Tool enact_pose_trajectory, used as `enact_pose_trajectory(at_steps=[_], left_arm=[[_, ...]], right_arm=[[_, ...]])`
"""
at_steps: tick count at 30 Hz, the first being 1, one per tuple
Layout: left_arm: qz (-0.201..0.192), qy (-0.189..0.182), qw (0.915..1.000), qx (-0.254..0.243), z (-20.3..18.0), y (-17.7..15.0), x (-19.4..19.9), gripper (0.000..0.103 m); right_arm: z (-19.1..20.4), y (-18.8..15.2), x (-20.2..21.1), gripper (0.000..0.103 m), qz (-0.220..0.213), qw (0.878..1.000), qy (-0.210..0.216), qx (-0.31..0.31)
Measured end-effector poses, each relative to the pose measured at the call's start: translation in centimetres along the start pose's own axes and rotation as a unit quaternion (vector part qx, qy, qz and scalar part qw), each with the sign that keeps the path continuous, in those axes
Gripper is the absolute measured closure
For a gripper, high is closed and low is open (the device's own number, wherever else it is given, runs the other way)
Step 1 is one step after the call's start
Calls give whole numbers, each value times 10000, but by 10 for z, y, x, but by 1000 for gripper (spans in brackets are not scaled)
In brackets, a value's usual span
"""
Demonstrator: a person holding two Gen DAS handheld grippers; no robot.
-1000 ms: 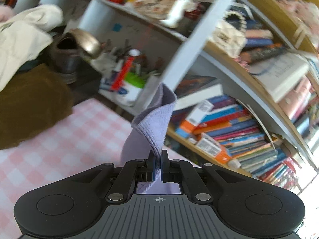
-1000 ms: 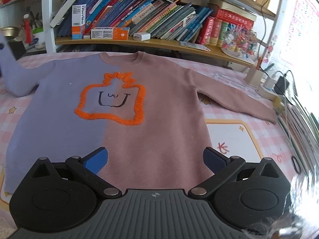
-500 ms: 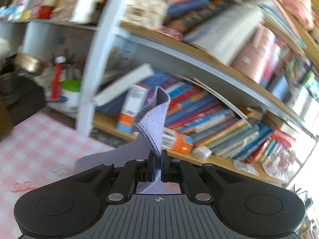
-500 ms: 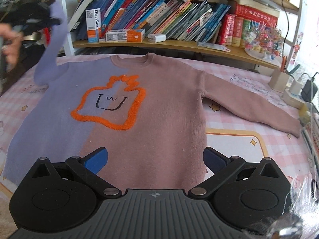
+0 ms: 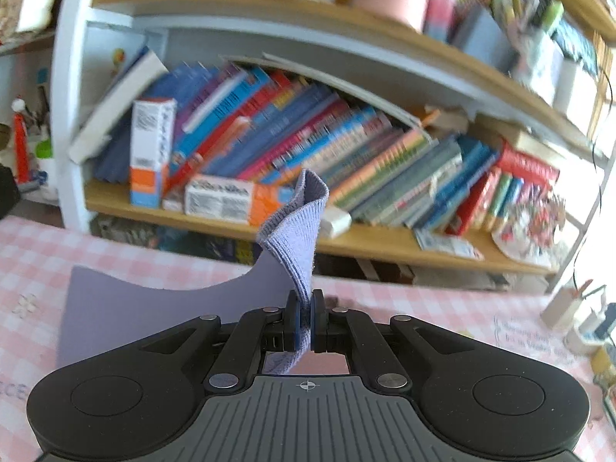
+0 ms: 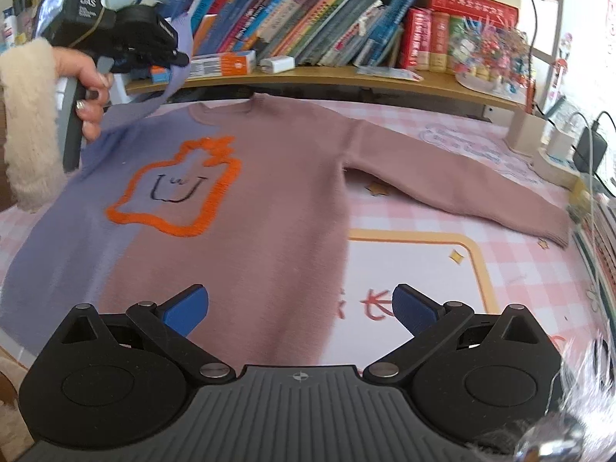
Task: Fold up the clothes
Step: 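Lay the lavender sleeve across the sweater chest and open the left gripper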
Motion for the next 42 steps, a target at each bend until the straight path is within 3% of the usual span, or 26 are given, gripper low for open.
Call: enact_pose_trajectory(at_steps=[8,16,18,21,23,25,27,32,37,42], left_arm=[[456,-167,9982,-359,-28,-31,-17,100],[930,-4,9930,-723,-37,-54,-35,98],[1119,43,9906,-788,-39,-59,-41,92],[1271,8,9876,-922,-41,-63,-40,63],[975,-189,9902,-978,-38,-57,-21,45],[716,-352,9917,-1009,-35,-49,0,36],[471,-370,9932,-996,-24,-40,26,35],[319,499,9945,-870,34,-41,86,35],[523,1570,9850,-495,104,-64,142,35],[661,2088,9757,-106,143,-75,158,35]], right_arm=[[-14,-8,3,0,70,9996,-203,-184],[-20,-14,5,0,110,9991,-285,-304],[-20,-14,5,0,108,9991,-283,-312],[-18,-12,6,0,59,9993,-251,-268],[-16,-10,6,0,25,9995,-211,-231],[-14,-8,5,0,-2,9997,-162,-199],[-13,-7,3,0,-13,9998,-94,-176],[-10,-3,-4,0,-28,9998,95,-167],[-11,-2,-10,2,46,9994,214,-272],[-5,-4,-13,8,197,9991,267,-276]])
Point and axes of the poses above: each gripper's, at about its wrist camera, not at the fingertips, and x roughly against the way its jaws point, z to its left, y to its top, the point moved 1 cm from there along -x, roughly the way its jaws point, and after that the axes turned 11 degrees about x, right-handed, at the moved point
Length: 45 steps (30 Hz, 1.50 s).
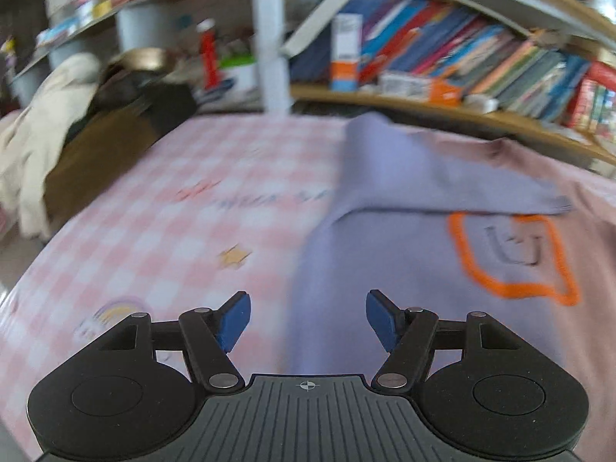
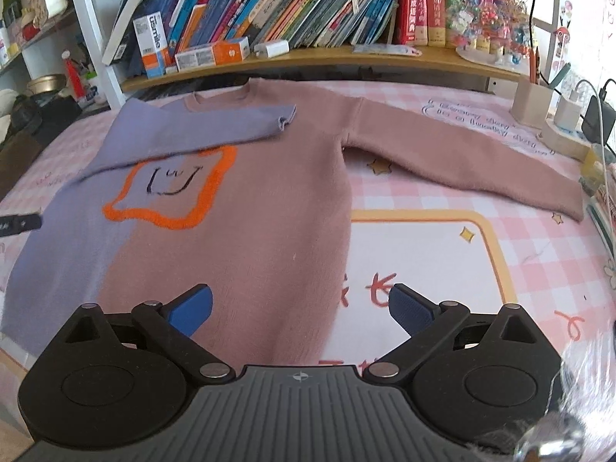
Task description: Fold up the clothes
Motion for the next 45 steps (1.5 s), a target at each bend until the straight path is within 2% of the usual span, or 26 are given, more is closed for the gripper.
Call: enact_pose_trajectory(at_steps=[5,9,10,12,15,16,17,18,20,22,23,28,35,41,45], left_arm=[[160,86,9998,30,17,1,-15,35],[282,-53,9996,42,23,0,-22,35],[313,-101,9994,65,23,-1,-23,35],[380,-210,9989,149,25,-4,-24,35],[383,-283,9987,207,26,-3,-23,38],[385,-303,9985,243,27,-2,-23,46],[384,-333,9983,302,27,-1,-23,58],[400,-399,9978,351,27,0,-23,64],[497,-603,9960,426,26,2,-23,87],[528,-685,9955,391,23,1,-22,98],[543,-725,9952,373,21,1,-22,99],[447,-805,9945,503,31,7,-20,99],[259,-514,9961,665,53,23,-22,99],[240,-313,9962,773,71,27,-26,99],[311,-314,9960,777,77,28,-32,99]], right_arm=[[5,-4,0,21,102,9999,-82,-71],[7,-6,2,36,176,9994,-210,-210],[8,-7,2,39,218,9993,-214,-233],[10,-10,-1,51,323,9989,-183,-277],[14,-12,-2,61,409,9983,-147,-383],[14,-12,-2,63,414,9982,-160,-411],[14,-12,-3,68,429,9980,-182,-438],[15,-12,-4,76,450,9977,-206,-466],[15,-12,-5,81,458,9974,-229,-508],[16,-11,-6,85,451,9973,-227,-527],[18,-10,-6,87,447,9974,-213,-520],[26,-4,-10,89,431,9980,-117,-437],[45,9,-19,89,349,9991,207,-135],[61,18,-27,89,338,9983,454,156],[67,21,-29,89,352,9979,496,239]])
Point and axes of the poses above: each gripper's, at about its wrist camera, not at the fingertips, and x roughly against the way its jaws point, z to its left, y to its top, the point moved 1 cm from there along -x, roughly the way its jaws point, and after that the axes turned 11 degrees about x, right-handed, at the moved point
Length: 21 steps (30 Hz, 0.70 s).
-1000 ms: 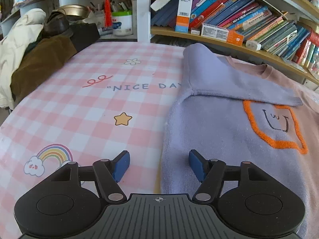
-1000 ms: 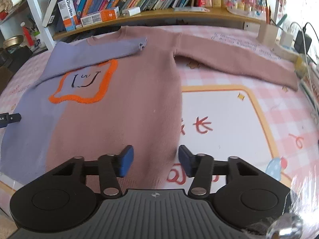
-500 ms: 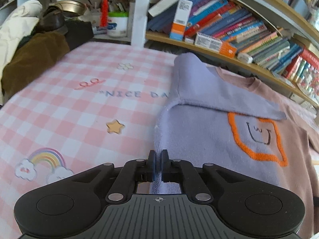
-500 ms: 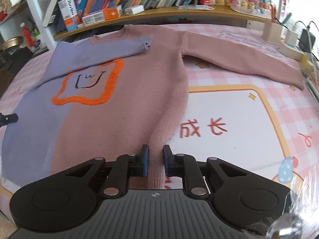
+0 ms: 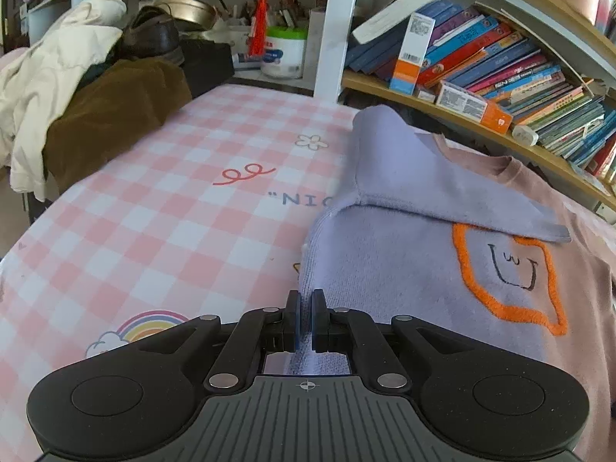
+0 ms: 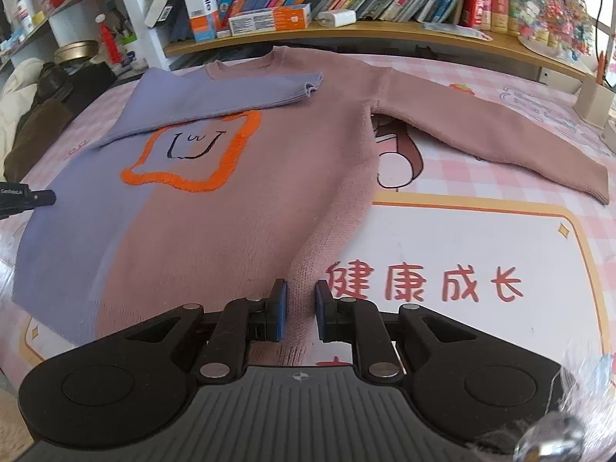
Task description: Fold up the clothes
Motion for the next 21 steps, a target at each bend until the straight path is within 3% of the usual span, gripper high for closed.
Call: enact_pose_trajectory(at_steps=[11,14,15,17,21], left_arm=[[85,-115,9999,-89,6,0,1,90],[47,-186,9998,-103,8,-1,8,84],[28,-217,9997,-119,8,-1,11,81],[-22,-281,9994,-177,7,-2,18,68],[-102,-413,9983,-391,1,-8,30,56]], right_arm=[[4,-1,4,88,26,9997,-207,-92],[6,-2,7,78,30,9992,-352,-165],[7,-3,9,70,10,9990,-403,-197],[9,-4,12,62,-37,9985,-486,-248],[17,-6,21,45,-135,9973,-673,-279]])
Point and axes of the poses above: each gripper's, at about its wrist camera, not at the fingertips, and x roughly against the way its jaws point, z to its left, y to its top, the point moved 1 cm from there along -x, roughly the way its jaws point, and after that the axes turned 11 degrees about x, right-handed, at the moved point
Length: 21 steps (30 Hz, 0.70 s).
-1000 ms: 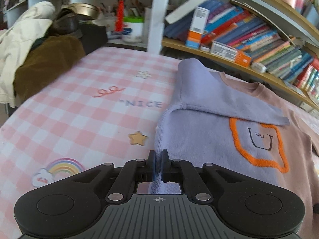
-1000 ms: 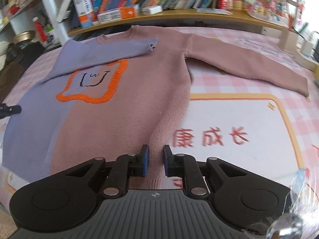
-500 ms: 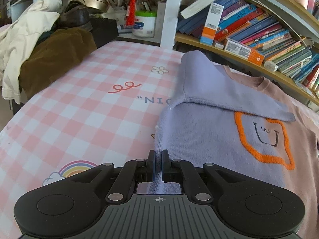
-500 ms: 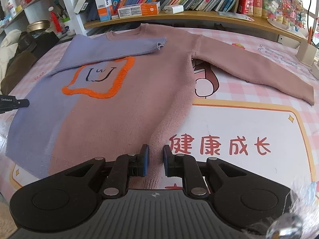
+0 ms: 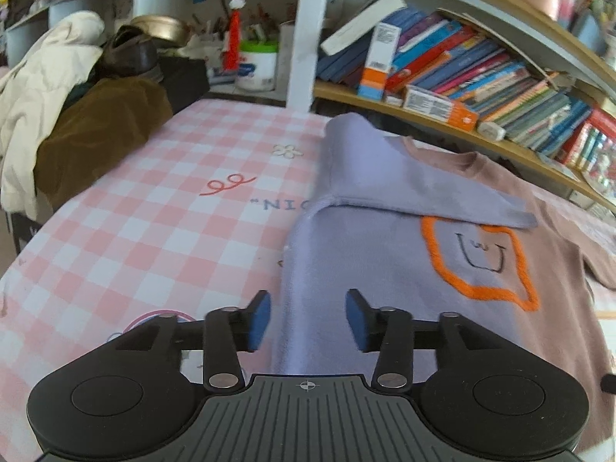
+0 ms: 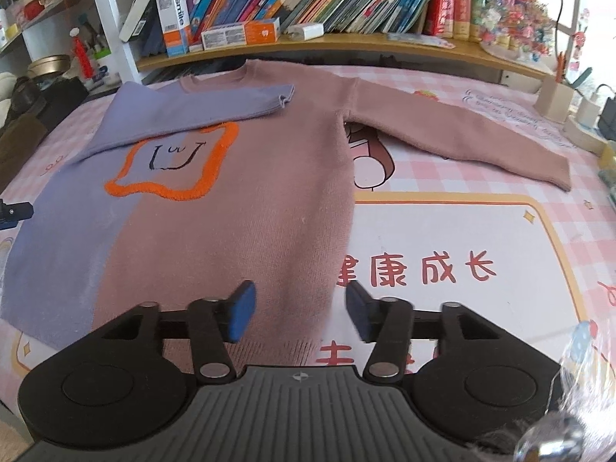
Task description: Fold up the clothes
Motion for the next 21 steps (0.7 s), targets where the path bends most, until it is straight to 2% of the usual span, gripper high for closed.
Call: enact_pose_trajectory(at_steps=[6,9,11,16,21], left_arm=[[-40,-189,9993,-321,-10,-9,17,37],[6,-293,9986,-432,-13,-17,26,28],[58,-385,9978,-537,-15,-23,31,23],[191,-463,9940,-971,-18,-38,37,21],[243,-536,9923,-1087,-12,-45,43,18]], right_arm=[[14,-6,18,23,-173,9993,-320,-63],[21,-12,27,18,-212,9984,-500,-131],[25,-16,32,16,-218,9978,-609,-171],[39,-27,43,13,-220,9967,-752,-229],[52,-38,53,12,-222,9956,-868,-263]])
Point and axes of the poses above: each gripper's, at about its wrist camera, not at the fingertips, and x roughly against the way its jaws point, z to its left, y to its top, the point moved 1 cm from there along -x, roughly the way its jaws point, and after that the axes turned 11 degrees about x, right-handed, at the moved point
